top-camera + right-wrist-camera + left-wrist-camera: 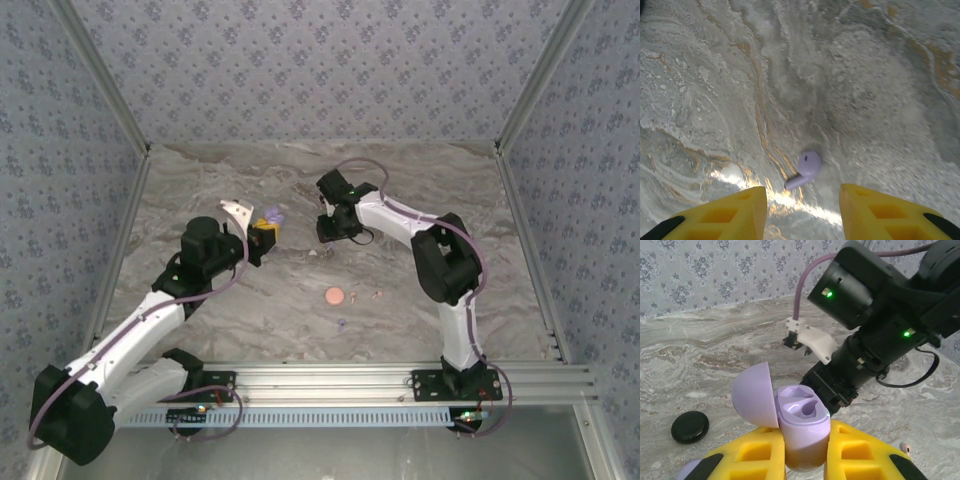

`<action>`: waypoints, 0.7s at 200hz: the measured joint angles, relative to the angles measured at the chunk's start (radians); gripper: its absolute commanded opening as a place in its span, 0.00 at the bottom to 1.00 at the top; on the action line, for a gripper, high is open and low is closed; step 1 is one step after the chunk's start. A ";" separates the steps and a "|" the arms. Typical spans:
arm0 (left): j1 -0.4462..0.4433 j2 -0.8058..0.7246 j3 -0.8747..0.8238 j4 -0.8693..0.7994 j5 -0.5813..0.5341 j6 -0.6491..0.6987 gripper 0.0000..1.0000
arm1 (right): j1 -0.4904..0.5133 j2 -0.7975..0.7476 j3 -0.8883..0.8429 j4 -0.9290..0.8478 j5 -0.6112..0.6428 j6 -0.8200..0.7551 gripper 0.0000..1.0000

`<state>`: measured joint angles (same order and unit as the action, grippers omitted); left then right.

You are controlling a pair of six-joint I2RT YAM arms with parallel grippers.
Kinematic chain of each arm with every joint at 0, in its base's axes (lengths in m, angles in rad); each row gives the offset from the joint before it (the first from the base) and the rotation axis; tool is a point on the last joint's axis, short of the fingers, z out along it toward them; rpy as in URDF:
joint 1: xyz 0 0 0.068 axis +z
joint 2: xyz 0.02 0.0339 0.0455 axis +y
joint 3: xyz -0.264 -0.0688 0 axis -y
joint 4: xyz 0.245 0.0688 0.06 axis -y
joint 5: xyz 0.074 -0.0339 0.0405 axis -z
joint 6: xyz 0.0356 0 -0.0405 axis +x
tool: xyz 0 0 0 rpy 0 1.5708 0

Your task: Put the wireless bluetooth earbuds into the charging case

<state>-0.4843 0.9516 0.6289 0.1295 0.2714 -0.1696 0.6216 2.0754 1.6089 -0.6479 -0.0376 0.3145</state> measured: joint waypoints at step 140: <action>0.000 -0.001 0.000 -0.008 0.000 0.000 0.00 | 0.017 0.139 0.113 -0.071 0.066 -0.047 0.31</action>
<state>-0.4843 0.9508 0.6289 0.1215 0.2718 -0.1696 0.6388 2.2143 1.7222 -0.7189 0.0288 0.2676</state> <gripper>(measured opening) 0.164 0.326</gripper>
